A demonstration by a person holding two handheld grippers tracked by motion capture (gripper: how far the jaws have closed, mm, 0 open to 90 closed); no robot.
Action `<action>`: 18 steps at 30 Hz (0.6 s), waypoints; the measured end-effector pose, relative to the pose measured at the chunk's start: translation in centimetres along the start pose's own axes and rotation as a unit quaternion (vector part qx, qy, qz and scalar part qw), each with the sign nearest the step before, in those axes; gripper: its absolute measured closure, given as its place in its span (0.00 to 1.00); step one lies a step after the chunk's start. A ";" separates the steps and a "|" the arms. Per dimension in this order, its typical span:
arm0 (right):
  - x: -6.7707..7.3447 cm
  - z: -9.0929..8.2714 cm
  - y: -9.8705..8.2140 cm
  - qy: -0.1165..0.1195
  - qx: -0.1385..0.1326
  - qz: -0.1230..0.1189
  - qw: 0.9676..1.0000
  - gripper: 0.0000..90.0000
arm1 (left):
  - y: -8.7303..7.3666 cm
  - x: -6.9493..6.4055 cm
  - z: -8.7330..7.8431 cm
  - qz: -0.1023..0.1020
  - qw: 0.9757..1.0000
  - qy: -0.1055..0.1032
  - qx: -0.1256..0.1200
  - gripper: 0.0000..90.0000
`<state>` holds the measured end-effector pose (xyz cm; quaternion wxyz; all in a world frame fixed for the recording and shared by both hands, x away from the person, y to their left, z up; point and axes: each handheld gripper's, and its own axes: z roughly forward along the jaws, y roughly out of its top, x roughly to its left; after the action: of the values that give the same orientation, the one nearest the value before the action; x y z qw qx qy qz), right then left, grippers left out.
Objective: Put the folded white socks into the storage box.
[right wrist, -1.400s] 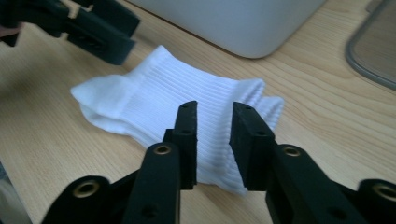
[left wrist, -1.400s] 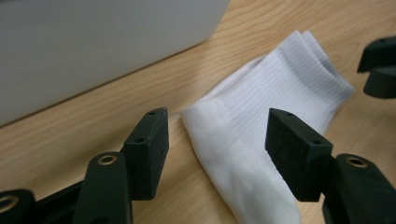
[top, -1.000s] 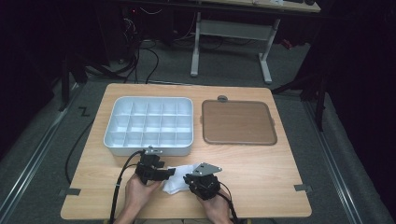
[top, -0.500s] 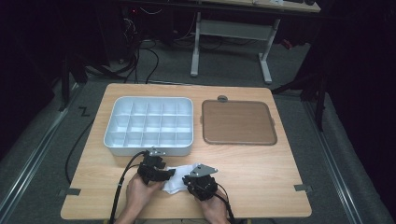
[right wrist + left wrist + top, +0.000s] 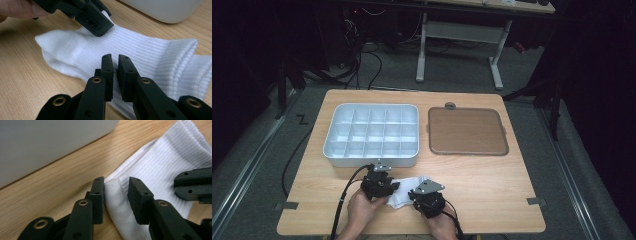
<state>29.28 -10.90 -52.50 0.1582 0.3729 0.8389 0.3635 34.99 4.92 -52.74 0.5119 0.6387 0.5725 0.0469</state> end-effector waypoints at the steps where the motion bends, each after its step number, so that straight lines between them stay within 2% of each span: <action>1: 0.0 0.0 0.0 -0.001 0.001 0.000 1.000 0.93 | 0.0 0.0 0.0 -0.001 1.000 -0.001 0.000 0.76; 6: -0.1 0.0 0.0 0.001 0.002 0.000 1.000 0.93 | 0.2 0.2 -0.1 -0.024 0.999 -0.018 0.013 0.85; 18: -0.1 -0.1 0.1 0.005 0.009 -0.002 1.000 0.93 | 0.5 0.4 -0.3 -0.037 0.999 -0.029 0.022 0.90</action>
<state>29.38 -10.96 -52.32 0.1511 0.3710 0.8437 0.3573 35.24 5.54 -52.49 0.5157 0.6291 0.5816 -0.0037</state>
